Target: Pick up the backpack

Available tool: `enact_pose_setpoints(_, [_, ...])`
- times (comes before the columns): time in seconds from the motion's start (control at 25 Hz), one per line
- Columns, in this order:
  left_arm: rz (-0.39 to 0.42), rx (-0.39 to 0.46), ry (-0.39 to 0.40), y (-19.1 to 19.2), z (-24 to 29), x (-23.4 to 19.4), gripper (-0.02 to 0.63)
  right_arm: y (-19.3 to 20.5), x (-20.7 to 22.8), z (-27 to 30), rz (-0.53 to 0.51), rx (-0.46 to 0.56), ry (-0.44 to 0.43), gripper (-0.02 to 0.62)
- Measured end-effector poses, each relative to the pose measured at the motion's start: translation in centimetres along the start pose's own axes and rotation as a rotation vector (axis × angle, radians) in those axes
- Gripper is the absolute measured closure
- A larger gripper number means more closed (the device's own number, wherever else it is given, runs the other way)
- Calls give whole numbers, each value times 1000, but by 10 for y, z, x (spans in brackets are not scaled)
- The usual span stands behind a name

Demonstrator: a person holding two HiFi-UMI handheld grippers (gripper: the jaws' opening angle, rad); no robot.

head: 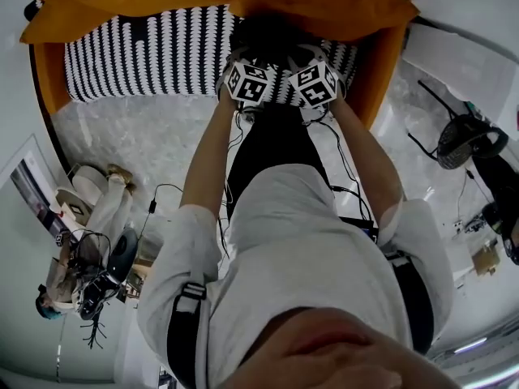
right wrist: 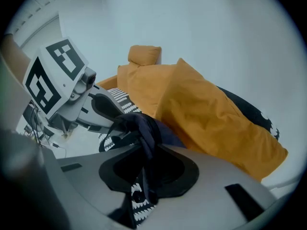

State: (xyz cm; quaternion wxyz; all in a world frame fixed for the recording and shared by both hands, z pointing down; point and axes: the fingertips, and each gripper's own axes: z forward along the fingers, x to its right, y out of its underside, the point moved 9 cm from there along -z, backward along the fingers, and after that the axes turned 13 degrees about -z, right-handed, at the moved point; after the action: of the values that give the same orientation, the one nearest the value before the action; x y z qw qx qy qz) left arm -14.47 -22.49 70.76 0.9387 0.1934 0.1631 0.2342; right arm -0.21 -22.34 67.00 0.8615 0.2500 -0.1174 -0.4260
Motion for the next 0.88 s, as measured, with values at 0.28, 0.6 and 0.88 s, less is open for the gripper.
enact_pose_setpoints(0.28, [-16,31,-26,24,-14,5,523,1,-31,-8,46,-7,17,506])
enact_pose_setpoints(0.6, [-19,53,-30,68,-33,15,531,15,-78,-21,88,-5,-4,508])
enact_pose_setpoints(0.88, [-58,109,-54,114,-55,14,532,14,-124,-26,43,2,-4,509])
